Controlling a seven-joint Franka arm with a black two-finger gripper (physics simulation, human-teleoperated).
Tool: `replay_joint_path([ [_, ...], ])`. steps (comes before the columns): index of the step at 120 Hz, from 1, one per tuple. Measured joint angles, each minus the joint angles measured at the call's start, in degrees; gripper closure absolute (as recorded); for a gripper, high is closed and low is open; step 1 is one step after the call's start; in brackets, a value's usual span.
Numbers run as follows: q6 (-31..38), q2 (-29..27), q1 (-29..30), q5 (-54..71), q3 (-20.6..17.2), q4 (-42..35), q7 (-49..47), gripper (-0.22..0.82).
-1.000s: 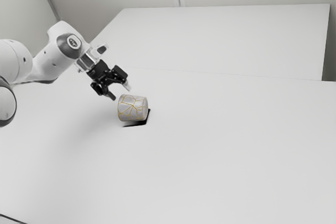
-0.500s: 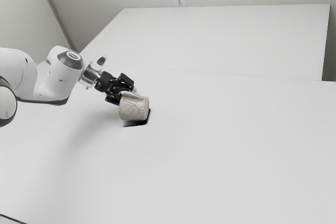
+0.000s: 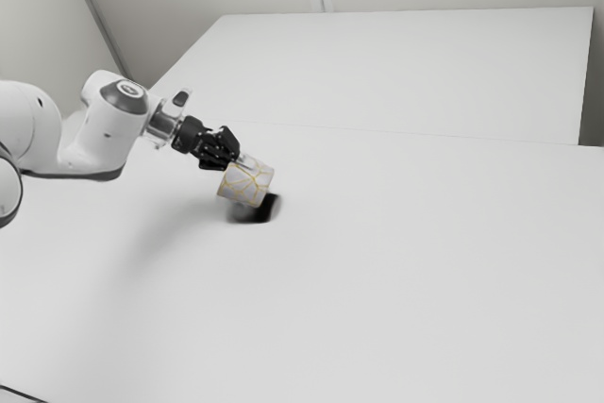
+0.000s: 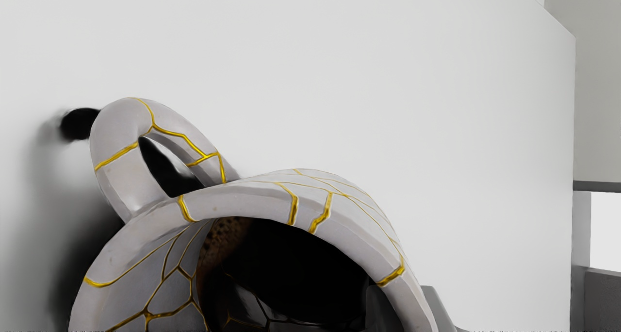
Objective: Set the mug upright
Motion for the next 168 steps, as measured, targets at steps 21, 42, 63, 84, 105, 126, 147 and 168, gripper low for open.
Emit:
replay_joint_path([
  [21, -0.32, -7.58, -1.10, 5.96, -0.76, -2.99, 0.26, 0.77],
  [42, -1.32, -16.16, -4.12, 17.74, -0.90, -8.12, -2.45, 0.78],
  [63, -1.69, -22.73, -13.57, 26.92, 2.72, -12.68, -7.14, 0.78],
  [84, -1.43, -29.19, -18.81, 34.80, 3.66, -17.98, -12.92, 0.78],
  [105, 2.31, -33.71, -17.69, 42.38, 0.45, -25.46, -18.88, 0.78],
  [126, 10.90, -34.93, -17.70, 47.94, -0.98, -32.97, -24.01, 0.78],
  [147, 19.87, -34.93, -17.62, 50.68, -1.50, -38.61, -28.12, 0.78],
  [168, 25.99, -34.02, -17.67, 51.47, -2.09, -40.73, -31.38, 0.78],
])
